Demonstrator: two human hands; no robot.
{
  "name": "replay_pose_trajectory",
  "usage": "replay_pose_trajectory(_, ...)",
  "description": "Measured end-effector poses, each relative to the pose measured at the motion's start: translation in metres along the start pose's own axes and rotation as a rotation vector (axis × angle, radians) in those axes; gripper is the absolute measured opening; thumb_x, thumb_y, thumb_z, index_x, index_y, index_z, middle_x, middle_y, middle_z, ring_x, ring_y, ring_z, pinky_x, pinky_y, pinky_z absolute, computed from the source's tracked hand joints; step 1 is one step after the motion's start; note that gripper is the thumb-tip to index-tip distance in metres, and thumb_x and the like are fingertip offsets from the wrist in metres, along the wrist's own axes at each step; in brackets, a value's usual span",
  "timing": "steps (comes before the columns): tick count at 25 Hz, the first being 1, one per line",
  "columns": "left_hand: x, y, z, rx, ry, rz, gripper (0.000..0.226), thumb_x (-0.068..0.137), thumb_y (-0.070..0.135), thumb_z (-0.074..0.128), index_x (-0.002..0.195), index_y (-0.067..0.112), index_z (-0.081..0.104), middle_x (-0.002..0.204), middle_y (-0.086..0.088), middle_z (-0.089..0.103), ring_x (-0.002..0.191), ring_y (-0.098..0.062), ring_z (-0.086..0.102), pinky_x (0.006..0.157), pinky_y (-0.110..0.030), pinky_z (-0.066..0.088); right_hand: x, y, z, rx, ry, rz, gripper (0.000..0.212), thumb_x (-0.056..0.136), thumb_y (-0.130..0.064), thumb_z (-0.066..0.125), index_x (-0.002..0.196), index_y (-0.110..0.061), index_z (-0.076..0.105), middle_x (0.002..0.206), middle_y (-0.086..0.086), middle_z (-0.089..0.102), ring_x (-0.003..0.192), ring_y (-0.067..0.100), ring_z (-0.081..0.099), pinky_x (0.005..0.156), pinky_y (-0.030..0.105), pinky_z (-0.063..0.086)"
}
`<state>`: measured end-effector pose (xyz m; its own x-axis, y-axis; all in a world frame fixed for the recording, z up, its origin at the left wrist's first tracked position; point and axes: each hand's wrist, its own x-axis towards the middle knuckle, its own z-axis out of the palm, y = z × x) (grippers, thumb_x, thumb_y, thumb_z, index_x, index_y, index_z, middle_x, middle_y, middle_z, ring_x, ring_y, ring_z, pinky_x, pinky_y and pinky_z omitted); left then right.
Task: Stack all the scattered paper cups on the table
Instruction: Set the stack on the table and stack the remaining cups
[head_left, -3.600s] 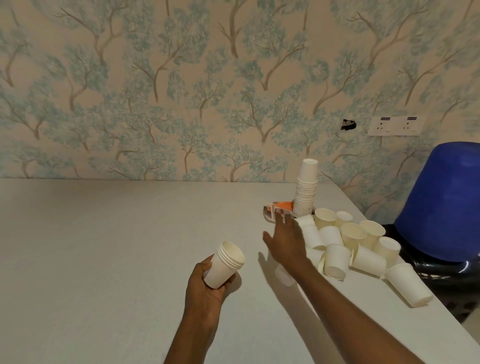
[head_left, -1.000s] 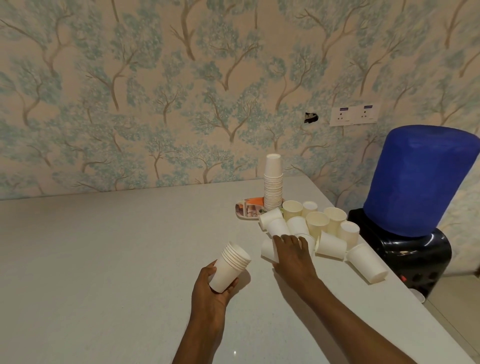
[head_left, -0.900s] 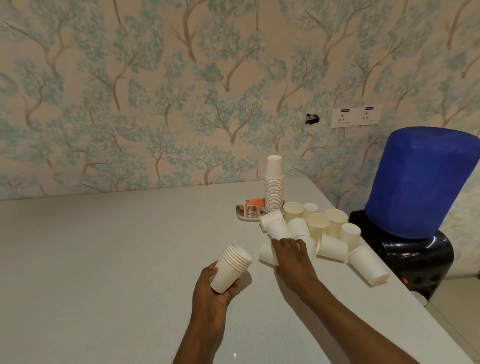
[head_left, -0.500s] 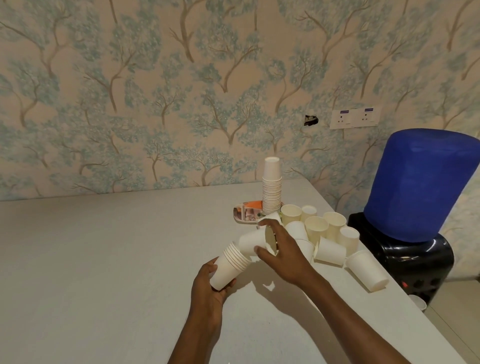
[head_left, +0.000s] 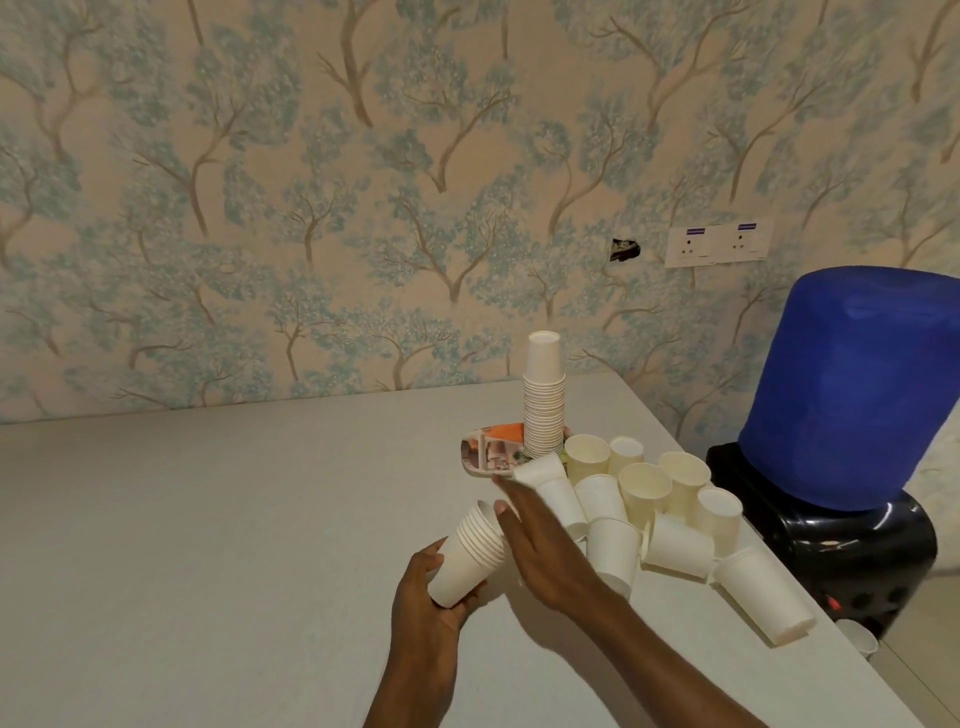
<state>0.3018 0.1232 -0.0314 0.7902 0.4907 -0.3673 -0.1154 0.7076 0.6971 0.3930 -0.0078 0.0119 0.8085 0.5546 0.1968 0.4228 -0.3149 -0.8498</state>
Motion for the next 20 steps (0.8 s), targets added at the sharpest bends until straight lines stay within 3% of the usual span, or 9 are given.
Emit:
replay_pose_trajectory(2, 0.008, 0.002, 0.002, -0.011, -0.001, 0.042, 0.034, 0.097, 0.019, 0.052, 0.127, 0.008, 0.059, 0.122, -0.024, 0.062, 0.108, -0.045, 0.059, 0.076, -0.049, 0.059, 0.033, 0.001, -0.012, -0.448, 0.154, -0.031, 0.052, 0.102, -0.046, 0.043, 0.150, -0.025, 0.038, 0.153, -0.001, 0.043, 0.139, 0.020, 0.042, 0.116, 0.036, 0.037)
replay_pose_trajectory(4, 0.020, 0.004, 0.004, -0.022, 0.000, 0.065, 0.029, 0.095, 0.020, 0.054, 0.122, 0.012, 0.061, 0.121, -0.021, 0.062, 0.109, -0.043, 0.058, 0.075, -0.046, 0.058, 0.064, 0.003, -0.016, -0.792, 0.207, 0.007, 0.060, 0.099, -0.052, 0.043, 0.149, -0.020, 0.038, 0.150, 0.009, 0.044, 0.134, 0.028, 0.045, 0.114, 0.040, 0.035)
replay_pose_trajectory(7, 0.037, 0.008, 0.005, -0.016, 0.009, 0.067, 0.026, 0.097, 0.020, 0.052, 0.121, 0.014, 0.061, 0.123, -0.020, 0.060, 0.114, -0.045, 0.056, 0.085, -0.052, 0.056, 0.092, 0.014, -0.004, -1.040, 0.141, 0.107, 0.061, 0.095, -0.055, 0.045, 0.143, -0.017, 0.042, 0.145, 0.016, 0.045, 0.131, 0.036, 0.045, 0.113, 0.046, 0.033)
replay_pose_trajectory(10, 0.048, 0.010, 0.003, 0.010, 0.012, 0.081, 0.024, 0.098, 0.020, 0.052, 0.119, 0.016, 0.061, 0.122, -0.019, 0.061, 0.114, -0.045, 0.056, 0.086, -0.053, 0.056, 0.105, 0.025, 0.011, -1.148, 0.103, 0.157, 0.050, 0.097, -0.040, 0.050, 0.139, -0.014, 0.046, 0.143, 0.019, 0.047, 0.133, 0.040, 0.043, 0.111, 0.051, 0.034)
replay_pose_trajectory(12, 0.051, 0.011, 0.001, 0.032, 0.026, 0.099, 0.027, 0.097, 0.020, 0.053, 0.123, 0.015, 0.060, 0.122, -0.019, 0.061, 0.114, -0.045, 0.056, 0.090, -0.056, 0.054, 0.111, 0.029, 0.014, -1.130, 0.073, 0.126, 0.049, 0.098, -0.031, 0.051, 0.143, -0.014, 0.042, 0.149, 0.019, 0.041, 0.137, 0.039, 0.039, 0.110, 0.050, 0.038)
replay_pose_trajectory(16, 0.055, 0.013, -0.007, 0.075, 0.068, 0.163, 0.037, 0.095, 0.021, 0.057, 0.132, 0.013, 0.055, 0.124, -0.017, 0.059, 0.114, -0.042, 0.056, 0.093, -0.057, 0.052, 0.108, 0.020, 0.006, -0.761, 0.188, 0.045, 0.065, 0.089, -0.042, 0.068, 0.144, -0.020, 0.042, 0.158, 0.011, 0.027, 0.139, 0.030, 0.037, 0.109, 0.036, 0.041)
replay_pose_trajectory(18, 0.056, 0.013, -0.011, 0.121, 0.075, 0.214, 0.035, 0.095, 0.020, 0.058, 0.130, 0.015, 0.056, 0.125, -0.016, 0.058, 0.114, -0.040, 0.057, 0.092, -0.056, 0.053, 0.103, 0.011, -0.003, -0.479, 0.289, 0.000, 0.065, 0.084, -0.041, 0.075, 0.139, -0.019, 0.047, 0.148, 0.009, 0.039, 0.131, 0.028, 0.044, 0.103, 0.035, 0.045)
replay_pose_trajectory(20, 0.056, 0.014, -0.010, 0.125, 0.067, 0.232, 0.033, 0.096, 0.019, 0.058, 0.129, 0.016, 0.057, 0.124, -0.017, 0.058, 0.113, -0.040, 0.057, 0.090, -0.054, 0.055, 0.095, 0.001, -0.009, -0.234, 0.268, -0.051, 0.064, 0.081, -0.036, 0.079, 0.134, -0.019, 0.049, 0.134, 0.005, 0.051, 0.117, 0.022, 0.052, 0.093, 0.030, 0.046)
